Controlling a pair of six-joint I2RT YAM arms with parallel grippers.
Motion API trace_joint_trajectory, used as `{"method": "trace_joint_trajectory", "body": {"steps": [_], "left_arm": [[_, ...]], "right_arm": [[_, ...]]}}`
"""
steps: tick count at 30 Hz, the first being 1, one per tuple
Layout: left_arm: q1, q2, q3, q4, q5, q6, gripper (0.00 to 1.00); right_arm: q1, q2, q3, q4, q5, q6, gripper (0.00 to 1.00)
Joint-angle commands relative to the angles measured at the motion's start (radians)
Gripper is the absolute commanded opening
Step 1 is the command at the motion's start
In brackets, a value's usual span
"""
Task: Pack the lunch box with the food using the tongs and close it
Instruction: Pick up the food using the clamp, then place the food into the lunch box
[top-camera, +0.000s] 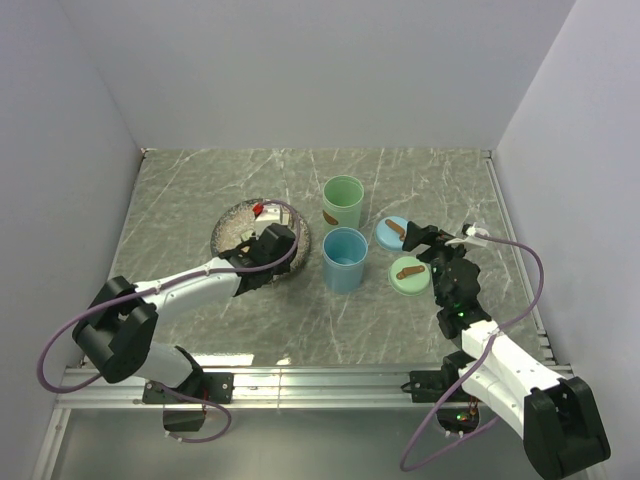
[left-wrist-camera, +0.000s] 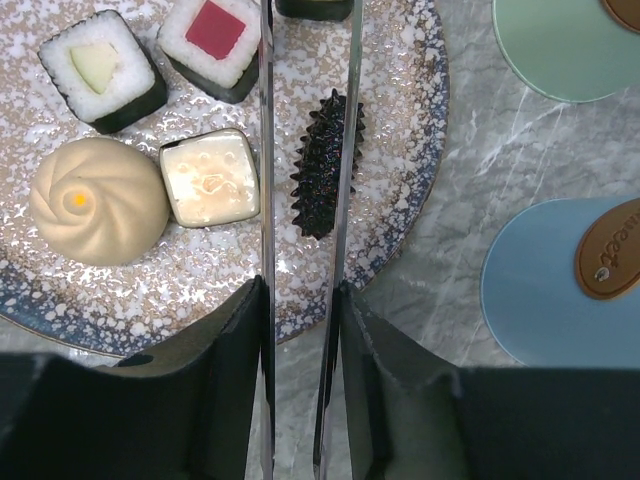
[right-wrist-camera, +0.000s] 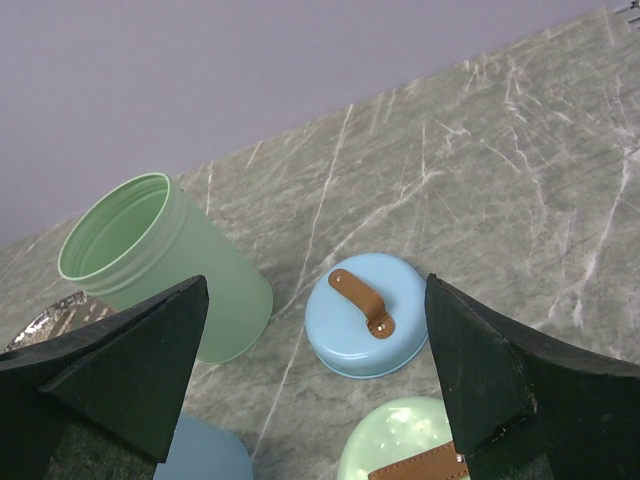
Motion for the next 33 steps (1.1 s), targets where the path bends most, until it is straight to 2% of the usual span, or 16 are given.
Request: {"method": "trace_joint_trajectory", "body": {"steps": [1, 14, 23, 33], "left_arm": [[0.007, -0.021, 0.042, 0.004, 0.002, 0.015, 0.31], [0.022, -0.206, 0.033, 0.099, -0.043, 0.061, 0.24], [0.047, -0.280, 0.059, 0.086, -0.051, 0.101, 0.22], [0.047, -0.359, 0.108, 0.138, 0.075, 0.165, 0.21]], "right_arm": [[0.006, -0.018, -0.011, 0.015, 0.016, -0.010, 0.95], [0.008, -0.011, -0.009, 0.016, 0.019, -0.009, 0.95], [0.006, -0.008, -0.006, 0.018, 0.021, -0.009, 0.95], [0.006, 0.005, -0.002, 0.023, 0.016, -0.007, 0.95]]}}
